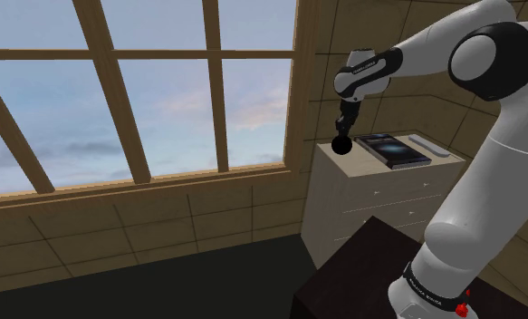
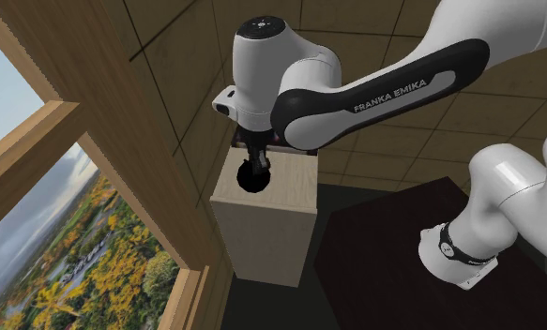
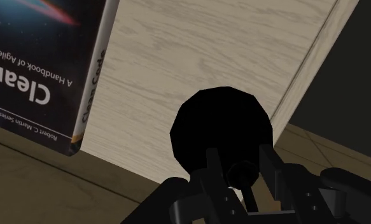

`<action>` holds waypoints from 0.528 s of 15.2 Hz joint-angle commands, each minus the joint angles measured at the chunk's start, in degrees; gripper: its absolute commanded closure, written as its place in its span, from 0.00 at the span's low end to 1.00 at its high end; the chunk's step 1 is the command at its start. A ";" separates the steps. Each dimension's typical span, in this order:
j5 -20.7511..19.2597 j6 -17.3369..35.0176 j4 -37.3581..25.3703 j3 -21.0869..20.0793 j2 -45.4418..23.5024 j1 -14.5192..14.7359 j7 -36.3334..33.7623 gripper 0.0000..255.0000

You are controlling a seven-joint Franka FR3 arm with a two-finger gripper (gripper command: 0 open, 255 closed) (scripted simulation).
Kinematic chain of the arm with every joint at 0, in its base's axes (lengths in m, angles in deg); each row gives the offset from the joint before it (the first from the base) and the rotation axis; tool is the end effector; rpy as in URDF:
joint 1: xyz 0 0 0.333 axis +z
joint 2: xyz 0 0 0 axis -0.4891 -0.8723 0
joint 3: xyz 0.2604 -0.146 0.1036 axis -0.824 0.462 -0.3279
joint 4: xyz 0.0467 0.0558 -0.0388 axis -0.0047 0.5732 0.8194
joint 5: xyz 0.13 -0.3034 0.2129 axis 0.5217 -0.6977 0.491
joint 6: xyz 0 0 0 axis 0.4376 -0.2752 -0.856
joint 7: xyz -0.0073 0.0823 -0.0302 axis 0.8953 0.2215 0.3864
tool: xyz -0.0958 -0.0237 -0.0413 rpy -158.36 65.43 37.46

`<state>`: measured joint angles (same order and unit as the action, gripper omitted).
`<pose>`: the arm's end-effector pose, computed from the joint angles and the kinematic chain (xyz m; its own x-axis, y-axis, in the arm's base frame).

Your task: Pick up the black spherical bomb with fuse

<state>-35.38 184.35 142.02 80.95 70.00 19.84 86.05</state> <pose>0.4837 -0.2851 0.4377 0.9987 -0.0007 0.0503 -0.0065 -0.9933 0.1152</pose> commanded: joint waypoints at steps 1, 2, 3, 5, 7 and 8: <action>0.02 0.01 0.02 -0.01 -0.02 0.01 0.00 1.00; 0.02 0.01 0.02 -0.02 -0.02 0.01 0.00 1.00; 0.01 0.01 0.04 -0.02 0.00 0.02 -0.01 1.00; -0.01 0.01 0.07 -0.02 0.03 0.02 -0.02 1.00; -0.07 -0.70 -0.40 0.00 0.29 0.01 0.02 1.00; -0.15 -1.45 -0.89 -0.02 0.57 0.03 0.00 1.00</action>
<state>-35.53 183.48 141.62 80.95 70.47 19.85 86.05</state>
